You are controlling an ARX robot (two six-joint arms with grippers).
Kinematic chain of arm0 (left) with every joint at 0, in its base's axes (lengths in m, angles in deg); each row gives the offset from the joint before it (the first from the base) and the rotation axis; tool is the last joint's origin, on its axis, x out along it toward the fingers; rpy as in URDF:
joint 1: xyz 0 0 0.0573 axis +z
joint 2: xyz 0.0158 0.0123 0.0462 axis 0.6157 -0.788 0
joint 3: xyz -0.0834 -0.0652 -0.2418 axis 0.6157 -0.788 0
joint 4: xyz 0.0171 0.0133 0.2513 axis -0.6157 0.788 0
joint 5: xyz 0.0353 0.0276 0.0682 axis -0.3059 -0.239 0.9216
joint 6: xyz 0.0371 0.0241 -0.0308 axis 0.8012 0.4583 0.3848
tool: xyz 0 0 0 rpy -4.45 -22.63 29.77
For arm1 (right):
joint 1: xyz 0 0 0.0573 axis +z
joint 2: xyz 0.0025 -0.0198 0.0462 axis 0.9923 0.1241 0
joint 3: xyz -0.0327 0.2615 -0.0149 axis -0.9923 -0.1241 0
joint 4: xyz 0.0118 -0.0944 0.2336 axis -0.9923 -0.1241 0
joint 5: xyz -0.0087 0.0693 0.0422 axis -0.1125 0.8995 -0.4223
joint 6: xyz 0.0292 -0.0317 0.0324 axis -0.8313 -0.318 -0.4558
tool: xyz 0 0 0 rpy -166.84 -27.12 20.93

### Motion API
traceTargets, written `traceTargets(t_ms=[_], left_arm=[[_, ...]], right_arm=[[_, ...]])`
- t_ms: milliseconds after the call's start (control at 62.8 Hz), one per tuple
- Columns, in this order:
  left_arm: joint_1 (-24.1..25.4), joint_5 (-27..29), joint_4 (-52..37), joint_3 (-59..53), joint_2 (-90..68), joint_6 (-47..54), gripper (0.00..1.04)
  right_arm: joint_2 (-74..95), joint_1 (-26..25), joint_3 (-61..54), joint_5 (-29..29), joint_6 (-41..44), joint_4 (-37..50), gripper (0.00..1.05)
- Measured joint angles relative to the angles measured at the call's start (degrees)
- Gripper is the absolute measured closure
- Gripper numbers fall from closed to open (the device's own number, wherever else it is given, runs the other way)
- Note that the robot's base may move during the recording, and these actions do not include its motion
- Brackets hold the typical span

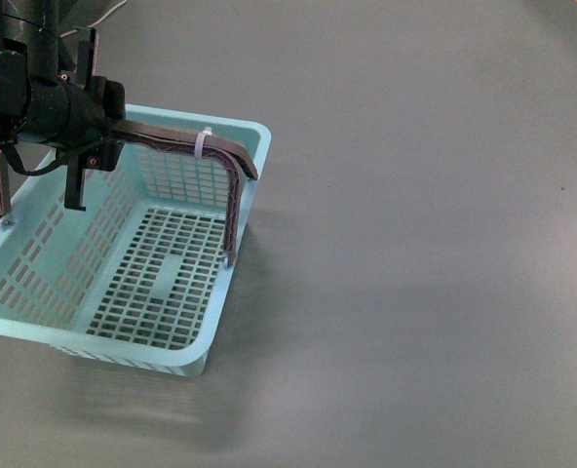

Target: Pick lemon and mango into basket

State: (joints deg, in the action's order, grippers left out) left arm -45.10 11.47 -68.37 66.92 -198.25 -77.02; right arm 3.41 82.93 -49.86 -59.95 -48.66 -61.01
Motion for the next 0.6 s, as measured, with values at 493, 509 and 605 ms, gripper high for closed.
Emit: traceTargets(t_ms=[493, 509, 605], left_arm=[[-2.05, 1.27, 8.76, -23.85, 45.38, -7.30, 0.87], [-2.01, 1.51, 10.05, -24.13, 47.60, -7.67, 0.87], [-1.95, 2.91, 15.89, -24.68, 56.74, -8.55, 0.87]], right_arm=[[0.02, 0.00, 0.02, 0.00, -0.02, 0.00, 0.09], [0.02, 0.00, 0.00, 0.02, -0.02, 0.00, 0.09], [0.02, 0.00, 0.00, 0.00, -0.02, 0.00, 0.09]])
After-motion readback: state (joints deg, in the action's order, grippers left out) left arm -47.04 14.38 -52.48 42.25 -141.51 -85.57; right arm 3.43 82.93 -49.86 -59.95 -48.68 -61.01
